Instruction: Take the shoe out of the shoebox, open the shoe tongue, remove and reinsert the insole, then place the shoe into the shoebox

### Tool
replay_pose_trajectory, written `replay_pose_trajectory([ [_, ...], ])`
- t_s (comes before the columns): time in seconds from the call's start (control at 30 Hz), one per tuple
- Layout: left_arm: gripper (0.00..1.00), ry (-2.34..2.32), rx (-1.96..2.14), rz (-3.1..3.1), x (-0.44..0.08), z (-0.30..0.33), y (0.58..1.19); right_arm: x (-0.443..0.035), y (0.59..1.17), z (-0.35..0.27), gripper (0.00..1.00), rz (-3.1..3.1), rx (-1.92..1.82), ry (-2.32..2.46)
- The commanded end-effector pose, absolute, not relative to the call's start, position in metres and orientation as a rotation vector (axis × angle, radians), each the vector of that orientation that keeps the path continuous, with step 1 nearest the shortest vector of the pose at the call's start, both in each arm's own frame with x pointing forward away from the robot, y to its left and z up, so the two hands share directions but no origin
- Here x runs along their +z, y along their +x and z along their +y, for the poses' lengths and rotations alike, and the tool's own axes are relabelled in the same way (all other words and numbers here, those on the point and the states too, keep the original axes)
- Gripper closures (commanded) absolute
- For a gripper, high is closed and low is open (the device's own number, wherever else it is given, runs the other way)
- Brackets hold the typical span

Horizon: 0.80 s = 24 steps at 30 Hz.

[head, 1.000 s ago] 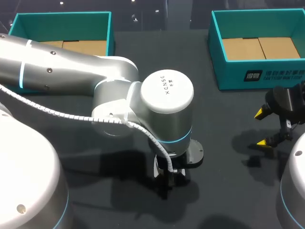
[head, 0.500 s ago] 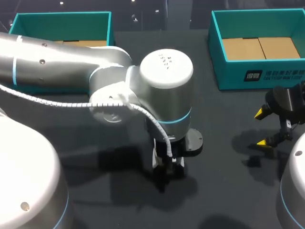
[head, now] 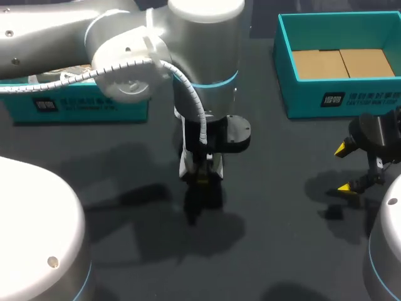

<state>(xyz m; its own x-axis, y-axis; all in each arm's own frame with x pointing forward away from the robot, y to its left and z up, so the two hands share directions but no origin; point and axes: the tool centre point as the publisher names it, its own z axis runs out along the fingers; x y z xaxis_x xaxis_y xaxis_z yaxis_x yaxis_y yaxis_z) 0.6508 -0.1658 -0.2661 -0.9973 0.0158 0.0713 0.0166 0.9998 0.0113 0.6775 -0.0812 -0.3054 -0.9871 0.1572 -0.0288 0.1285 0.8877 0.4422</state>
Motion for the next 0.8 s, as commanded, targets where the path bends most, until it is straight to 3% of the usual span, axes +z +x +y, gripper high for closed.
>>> replay_pose_trajectory([
  [0.03,1.0,-0.027,-0.009,-3.076,-0.253,-0.16,0.65,-0.306,0.676,-0.081,0.0,2.988,0.689,0.227],
  [0.37,1.0,-0.028,-0.007,-3.08,-0.241,-0.152,0.66,-0.306,0.676,-0.081,0.0,2.988,0.689,0.227],
  [0.8,1.0,-0.008,0.068,-3.033,-0.165,-0.049,0.753,-0.306,0.676,-0.081,0.0,2.988,0.689,0.227],
])
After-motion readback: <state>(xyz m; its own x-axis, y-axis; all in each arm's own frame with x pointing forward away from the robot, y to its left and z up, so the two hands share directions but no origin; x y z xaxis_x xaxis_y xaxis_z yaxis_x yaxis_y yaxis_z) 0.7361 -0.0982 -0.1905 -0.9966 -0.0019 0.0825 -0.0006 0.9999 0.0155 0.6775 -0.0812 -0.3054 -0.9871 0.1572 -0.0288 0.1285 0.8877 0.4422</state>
